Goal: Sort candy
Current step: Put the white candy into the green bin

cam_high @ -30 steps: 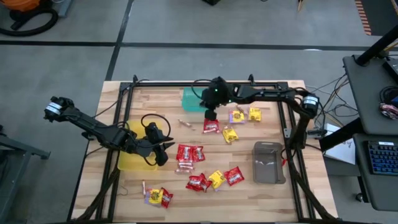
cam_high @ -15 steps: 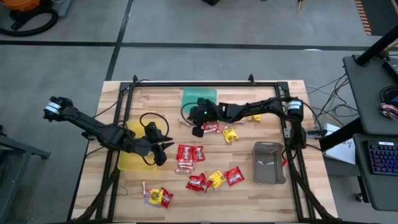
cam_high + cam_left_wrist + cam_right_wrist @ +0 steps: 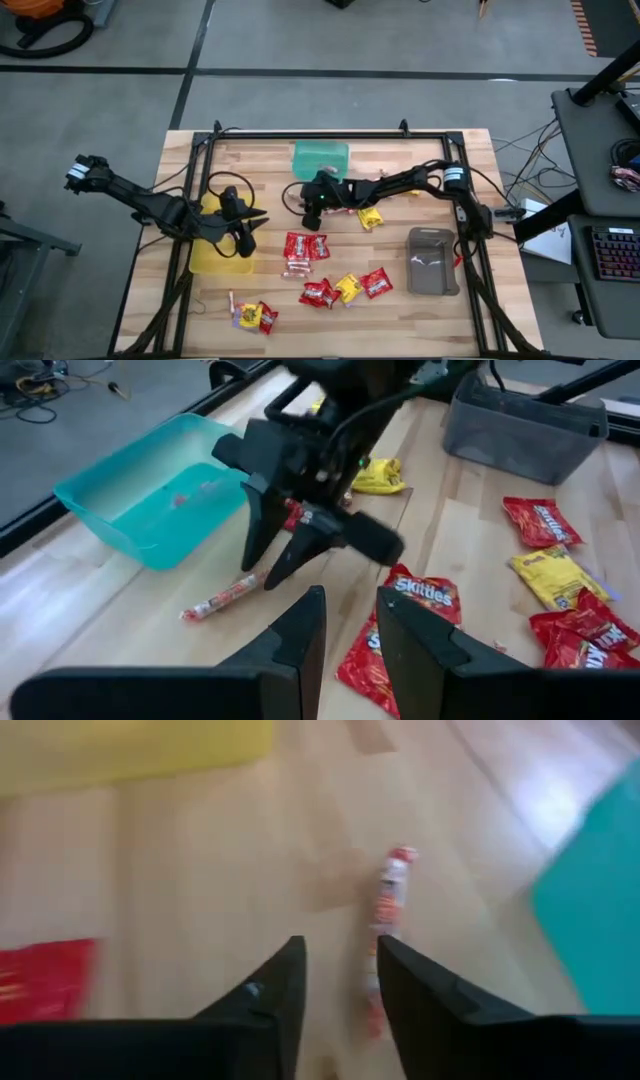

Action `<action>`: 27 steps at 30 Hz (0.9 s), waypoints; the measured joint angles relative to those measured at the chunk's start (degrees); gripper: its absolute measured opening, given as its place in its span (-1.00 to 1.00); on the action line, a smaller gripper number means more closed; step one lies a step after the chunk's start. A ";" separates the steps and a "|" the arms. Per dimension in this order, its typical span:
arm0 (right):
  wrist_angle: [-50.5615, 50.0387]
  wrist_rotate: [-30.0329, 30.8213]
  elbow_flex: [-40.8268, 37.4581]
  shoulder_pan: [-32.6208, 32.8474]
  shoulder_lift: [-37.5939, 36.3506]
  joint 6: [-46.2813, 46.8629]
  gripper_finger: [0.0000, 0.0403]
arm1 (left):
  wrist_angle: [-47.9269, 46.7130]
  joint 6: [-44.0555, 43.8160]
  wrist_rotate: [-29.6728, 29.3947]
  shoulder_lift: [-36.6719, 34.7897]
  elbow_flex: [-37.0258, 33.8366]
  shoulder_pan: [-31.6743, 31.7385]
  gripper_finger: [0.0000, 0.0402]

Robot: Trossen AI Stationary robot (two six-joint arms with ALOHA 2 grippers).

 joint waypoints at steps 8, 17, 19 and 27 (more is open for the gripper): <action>-1.44 1.65 3.00 0.09 4.65 1.55 -0.18 | -0.09 0.15 -0.03 0.74 0.00 0.00 -0.62; -3.37 0.92 3.68 0.12 5.42 0.12 -0.75 | -0.13 -0.10 -0.03 1.66 0.00 0.00 -0.62; -3.52 -0.11 3.68 0.09 5.33 -0.69 -0.89 | -0.07 -0.25 -0.03 1.66 0.00 0.00 -0.62; -5.41 -4.63 3.40 0.07 3.26 -0.25 -0.95 | -0.11 -1.35 -0.01 1.66 0.00 0.00 -0.62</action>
